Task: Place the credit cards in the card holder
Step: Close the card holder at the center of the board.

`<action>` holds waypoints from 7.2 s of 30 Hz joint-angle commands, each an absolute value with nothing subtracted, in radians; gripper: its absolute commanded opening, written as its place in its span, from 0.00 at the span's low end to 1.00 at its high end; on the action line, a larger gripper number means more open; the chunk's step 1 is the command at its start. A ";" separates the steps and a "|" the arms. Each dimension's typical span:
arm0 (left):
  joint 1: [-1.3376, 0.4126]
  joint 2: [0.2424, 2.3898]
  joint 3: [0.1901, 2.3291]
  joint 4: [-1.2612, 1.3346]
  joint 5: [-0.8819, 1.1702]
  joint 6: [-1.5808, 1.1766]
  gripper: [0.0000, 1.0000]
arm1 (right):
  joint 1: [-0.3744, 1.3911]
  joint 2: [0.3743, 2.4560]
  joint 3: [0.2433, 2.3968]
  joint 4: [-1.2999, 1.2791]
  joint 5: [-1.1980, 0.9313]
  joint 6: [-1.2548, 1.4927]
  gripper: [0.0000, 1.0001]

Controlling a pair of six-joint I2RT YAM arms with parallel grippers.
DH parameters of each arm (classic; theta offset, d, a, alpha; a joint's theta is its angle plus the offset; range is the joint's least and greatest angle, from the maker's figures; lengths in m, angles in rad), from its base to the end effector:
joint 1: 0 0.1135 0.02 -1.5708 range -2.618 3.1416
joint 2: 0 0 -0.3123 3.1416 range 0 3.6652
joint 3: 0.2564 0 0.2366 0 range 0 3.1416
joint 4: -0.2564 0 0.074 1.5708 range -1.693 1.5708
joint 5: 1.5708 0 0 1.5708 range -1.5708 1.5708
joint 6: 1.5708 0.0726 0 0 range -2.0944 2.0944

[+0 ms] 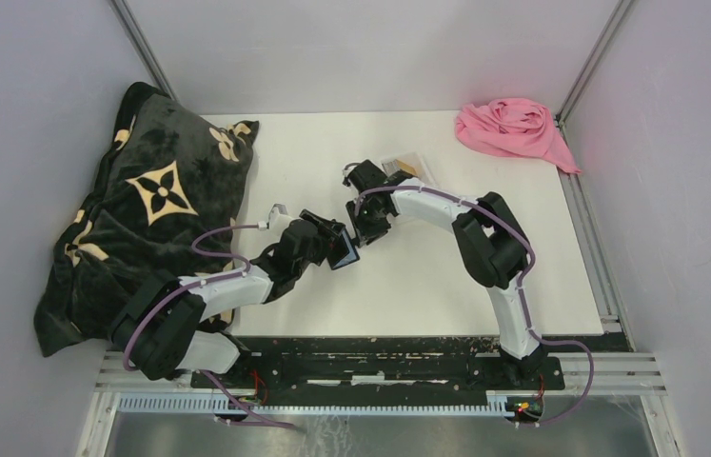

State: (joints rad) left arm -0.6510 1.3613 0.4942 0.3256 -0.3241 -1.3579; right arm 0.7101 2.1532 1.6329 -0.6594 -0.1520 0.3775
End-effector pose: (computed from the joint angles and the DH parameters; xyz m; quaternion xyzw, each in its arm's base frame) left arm 0.2298 -0.1460 0.2097 -0.3719 0.7785 -0.3346 0.3792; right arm 0.3536 0.3185 0.1778 -0.1765 0.9622 0.1640 0.1273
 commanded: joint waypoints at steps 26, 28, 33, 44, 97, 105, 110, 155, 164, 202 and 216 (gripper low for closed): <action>-0.670 1.461 0.546 0.410 -0.322 -1.418 0.68 | 0.659 2.057 1.608 -0.590 -0.156 0.410 0.44; -0.672 1.464 0.546 0.410 -0.324 -1.423 0.68 | 0.658 2.053 1.607 -0.587 -0.159 0.410 0.43; -0.678 1.483 0.551 0.409 -0.327 -1.454 0.68 | 0.657 2.045 1.608 -0.577 -0.165 0.416 0.40; -0.690 1.510 0.526 0.406 -0.341 -1.505 0.67 | 0.658 2.046 1.608 -0.573 -0.178 0.421 0.36; -0.693 1.515 0.494 0.378 -0.386 -1.532 0.66 | 0.675 2.047 1.655 -0.612 -0.212 0.400 0.01; -0.693 1.505 0.488 0.373 -0.394 -1.535 0.66 | 0.710 2.068 1.695 -0.647 -0.199 0.356 0.01; -0.692 1.497 0.475 0.373 -0.397 -1.553 0.64 | 0.722 2.084 1.706 -0.664 -0.194 0.353 0.01; -0.692 1.486 0.462 0.250 -0.362 -1.534 0.03 | 0.812 2.205 1.829 -0.746 -0.134 0.343 0.01; -0.690 1.487 0.460 0.250 -0.361 -1.529 0.03 | 0.825 2.225 1.853 -0.774 -0.123 0.336 0.01; -0.680 1.508 0.449 0.275 -0.314 -1.511 0.03 | 0.833 2.320 1.960 -0.817 -0.083 0.337 0.01; -0.679 1.515 0.448 0.275 -0.310 -1.511 0.03 | 0.831 2.328 1.981 -0.806 -0.043 0.346 0.01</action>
State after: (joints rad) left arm -0.6800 1.4918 0.4515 0.3252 -0.3367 -1.5303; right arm 0.8295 2.2967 1.9438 -0.8719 -0.0975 0.3397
